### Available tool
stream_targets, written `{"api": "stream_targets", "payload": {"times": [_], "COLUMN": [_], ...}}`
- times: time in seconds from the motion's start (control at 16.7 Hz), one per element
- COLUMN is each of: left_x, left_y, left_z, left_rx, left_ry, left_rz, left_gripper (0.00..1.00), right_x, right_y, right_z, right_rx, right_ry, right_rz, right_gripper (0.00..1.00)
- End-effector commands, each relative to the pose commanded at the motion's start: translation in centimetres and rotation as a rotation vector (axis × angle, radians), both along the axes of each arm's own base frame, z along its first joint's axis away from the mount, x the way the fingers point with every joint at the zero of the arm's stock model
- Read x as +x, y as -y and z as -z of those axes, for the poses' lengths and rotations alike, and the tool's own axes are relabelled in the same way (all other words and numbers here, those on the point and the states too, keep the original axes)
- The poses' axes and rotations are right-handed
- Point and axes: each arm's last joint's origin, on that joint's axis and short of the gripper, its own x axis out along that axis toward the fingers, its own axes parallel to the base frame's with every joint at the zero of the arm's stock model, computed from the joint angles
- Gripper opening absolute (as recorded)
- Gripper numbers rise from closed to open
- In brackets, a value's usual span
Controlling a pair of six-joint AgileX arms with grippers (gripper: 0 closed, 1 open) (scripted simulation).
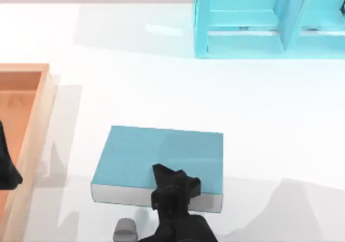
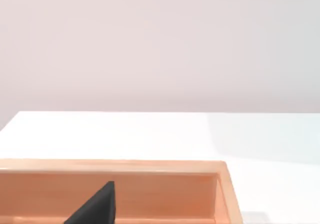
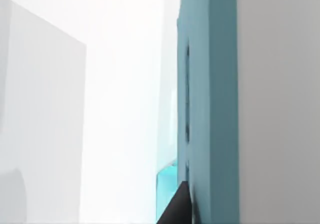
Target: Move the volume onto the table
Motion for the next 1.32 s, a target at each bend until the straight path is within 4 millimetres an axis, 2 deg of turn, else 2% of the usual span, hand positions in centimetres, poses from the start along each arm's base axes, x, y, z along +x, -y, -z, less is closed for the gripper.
{"api": "stream_targets", "payload": {"times": [0.18, 0.48, 0.78, 1.32], "left_x": [0.0, 0.0, 0.0, 0.0], "left_y": [0.0, 0.0, 0.0, 0.0], "left_z": [0.0, 0.0, 0.0, 0.0], "left_rx": [0.000, 0.000, 0.000, 0.000], "left_ry": [0.000, 0.000, 0.000, 0.000], "left_rz": [0.000, 0.000, 0.000, 0.000], "left_gripper": [1.00, 1.00, 1.00, 1.00], "right_x": [0.1, 0.0, 0.1, 0.1], "right_y": [0.0, 0.0, 0.0, 0.0], "right_z": [0.7, 2.9, 3.2, 3.2], "right_rx": [-0.013, -0.017, -0.003, -0.003], "right_ry": [-0.004, -0.005, -0.004, -0.004], "right_rz": [0.000, -0.002, 0.003, 0.003], "right_gripper": [0.00, 0.00, 0.00, 0.68]}}
